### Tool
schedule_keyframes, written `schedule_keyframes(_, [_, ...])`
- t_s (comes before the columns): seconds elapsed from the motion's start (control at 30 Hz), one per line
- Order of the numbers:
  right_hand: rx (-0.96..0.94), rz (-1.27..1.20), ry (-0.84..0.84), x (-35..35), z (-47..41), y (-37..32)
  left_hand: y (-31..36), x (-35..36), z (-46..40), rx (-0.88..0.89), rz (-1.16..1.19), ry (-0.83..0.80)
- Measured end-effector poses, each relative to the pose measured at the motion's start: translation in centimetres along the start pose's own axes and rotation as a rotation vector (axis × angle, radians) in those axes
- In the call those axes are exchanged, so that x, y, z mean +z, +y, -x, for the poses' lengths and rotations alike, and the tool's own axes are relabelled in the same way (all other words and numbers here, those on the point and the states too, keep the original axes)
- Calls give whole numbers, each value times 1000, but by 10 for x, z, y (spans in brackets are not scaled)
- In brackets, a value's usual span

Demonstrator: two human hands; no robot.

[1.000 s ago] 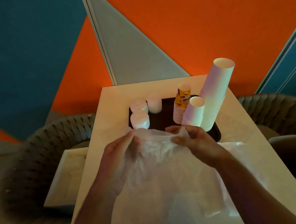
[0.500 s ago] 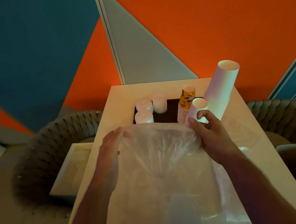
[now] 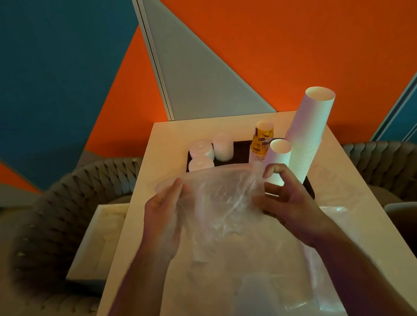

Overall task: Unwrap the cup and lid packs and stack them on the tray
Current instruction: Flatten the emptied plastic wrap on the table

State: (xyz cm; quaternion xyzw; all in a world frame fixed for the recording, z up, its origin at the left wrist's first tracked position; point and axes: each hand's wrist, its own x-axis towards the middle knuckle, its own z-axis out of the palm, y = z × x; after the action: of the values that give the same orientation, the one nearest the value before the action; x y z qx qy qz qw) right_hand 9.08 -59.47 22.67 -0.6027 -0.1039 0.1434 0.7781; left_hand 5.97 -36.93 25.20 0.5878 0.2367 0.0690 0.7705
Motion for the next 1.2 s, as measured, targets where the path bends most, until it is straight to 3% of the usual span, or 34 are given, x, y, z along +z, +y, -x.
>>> schedule_keyframes(0.17, [-56, -29, 132, 11, -8, 9, 6, -21, -11, -18, 9, 58])
schedule_keyframes(0.33, [-18, 64, 22, 15, -13, 5, 14, -51, -29, 1, 46, 124])
schedule_keyframes(0.43, [6, 150, -88, 22, -17, -3, 16, -67, -34, 22, 86, -148])
schedule_keyframes(0.5, [-6, 182, -108, 29, -19, -7, 11, -76, -36, 23, -8, -356])
schedule_keyframes(0.57, [-15, 185, -93, 34, -20, -9, 4, -80, -36, 39, -131, -444])
schedule_keyframes(0.83, [28, 11, 18, 53, -28, 4, 8, -89, -40, 20, -101, -380])
schedule_keyframes(1.0, [28, 23, 14, 57, -29, 4, -5, -103, -49, -133, 53, -537])
schedule_keyframes(1.1, [26, 76, 26, 56, -29, 3, -17, -98, -40, -147, -138, -598])
schedule_keyframes(1.2, [46, 92, 35, 61, -32, 1, -19, -76, -27, -23, -327, -464])
